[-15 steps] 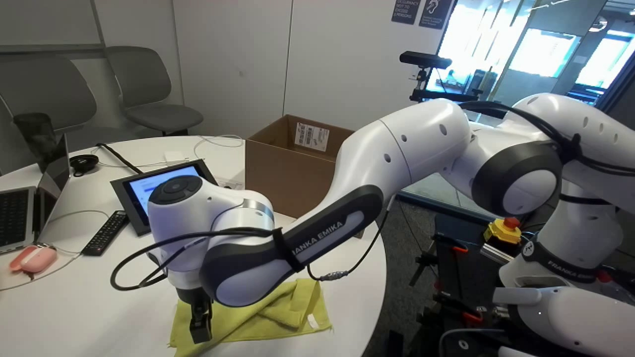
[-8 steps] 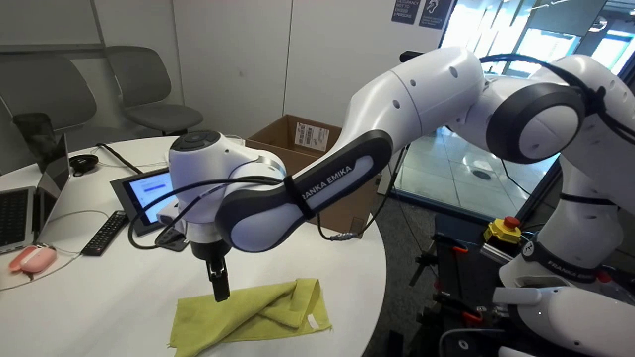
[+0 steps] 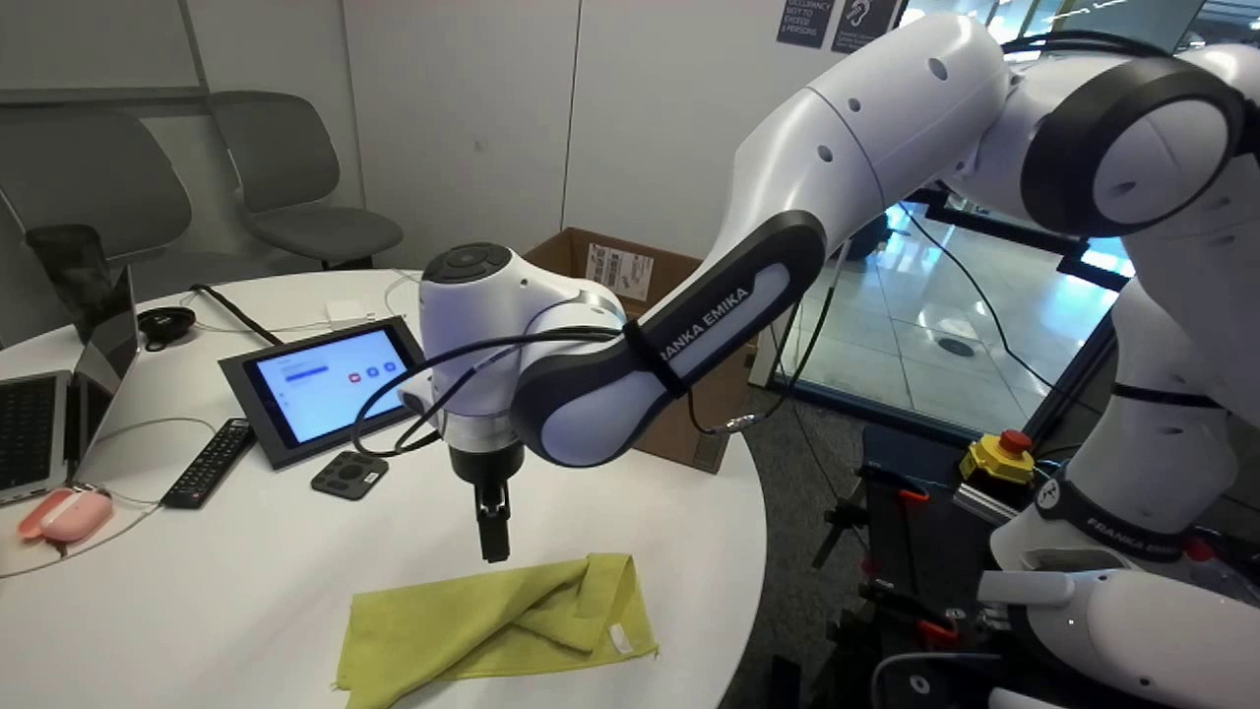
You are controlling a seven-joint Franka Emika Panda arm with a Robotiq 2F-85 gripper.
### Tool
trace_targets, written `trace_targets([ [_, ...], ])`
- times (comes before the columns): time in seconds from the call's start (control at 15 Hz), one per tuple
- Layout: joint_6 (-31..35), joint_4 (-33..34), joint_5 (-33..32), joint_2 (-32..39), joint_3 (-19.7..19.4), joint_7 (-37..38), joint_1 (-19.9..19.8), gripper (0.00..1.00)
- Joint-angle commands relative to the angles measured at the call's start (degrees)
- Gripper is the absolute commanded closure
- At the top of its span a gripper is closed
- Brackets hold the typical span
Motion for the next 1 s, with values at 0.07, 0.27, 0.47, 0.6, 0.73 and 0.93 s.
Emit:
trace_targets([
  [0.07, 4.8, -16.4, -0.8, -9.7, -2.4, 14.5, -0.2, 0.00],
  [0.27, 5.7, -24.8, -0.3, -14.3, -4.2, 22.6, -0.5, 0.00],
  [0.47, 5.4, -32.1, 1.1, -18.1, -5.1, 30.3, -0.6, 0.00],
  [0.6, 3.8, -33.3, 3.6, -18.6, -4.4, 34.4, -1.0, 0.00],
  [0.73, 2.9, -33.8, 6.3, -18.6, -4.0, 38.7, -0.9, 0.00],
  [0.93, 2.7, -33.8, 10.8, -18.0, -3.2, 45.1, -0.6, 0.00],
])
